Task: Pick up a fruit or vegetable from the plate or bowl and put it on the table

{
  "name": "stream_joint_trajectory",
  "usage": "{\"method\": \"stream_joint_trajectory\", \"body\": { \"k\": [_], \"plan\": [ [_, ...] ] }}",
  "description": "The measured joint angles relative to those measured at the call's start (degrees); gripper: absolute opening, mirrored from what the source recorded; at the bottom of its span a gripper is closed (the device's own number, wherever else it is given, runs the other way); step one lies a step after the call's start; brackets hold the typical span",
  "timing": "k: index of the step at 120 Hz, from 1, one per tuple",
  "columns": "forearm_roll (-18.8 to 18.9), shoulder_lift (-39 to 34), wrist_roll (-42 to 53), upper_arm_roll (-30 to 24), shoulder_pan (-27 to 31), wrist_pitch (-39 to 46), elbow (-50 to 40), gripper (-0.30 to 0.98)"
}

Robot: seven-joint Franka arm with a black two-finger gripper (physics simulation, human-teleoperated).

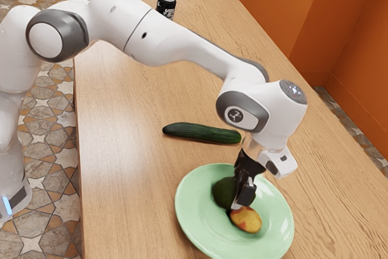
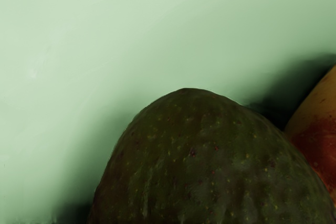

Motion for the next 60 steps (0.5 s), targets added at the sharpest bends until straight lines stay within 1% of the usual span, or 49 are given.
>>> {"method": "stream_joint_trajectory", "body": {
  "k": [5, 11, 25, 32, 40, 50, 60],
  "plan": [
    [0.29, -0.10, -0.19, 0.10, 0.07, -0.15, -0.04, 0.17],
    [0.61, -0.30, -0.42, 0.23, 0.20, -0.44, -0.10, 0.13],
    [0.82, -1.42, -0.79, 0.67, 0.34, -1.63, -0.08, 0.18],
    [1.00, -3.68, -0.86, 0.82, 0.29, -2.59, 0.10, 0.27],
    [1.33, -7.84, -0.84, 1.29, 0.22, -4.23, 0.40, 0.32],
    [1.49, -13.88, -0.73, 5.69, 0.08, -7.43, 0.51, 0.35],
    [1.52, -17.30, -0.05, 12.77, -0.95, -10.41, 0.54, 0.36]
  ]
}}
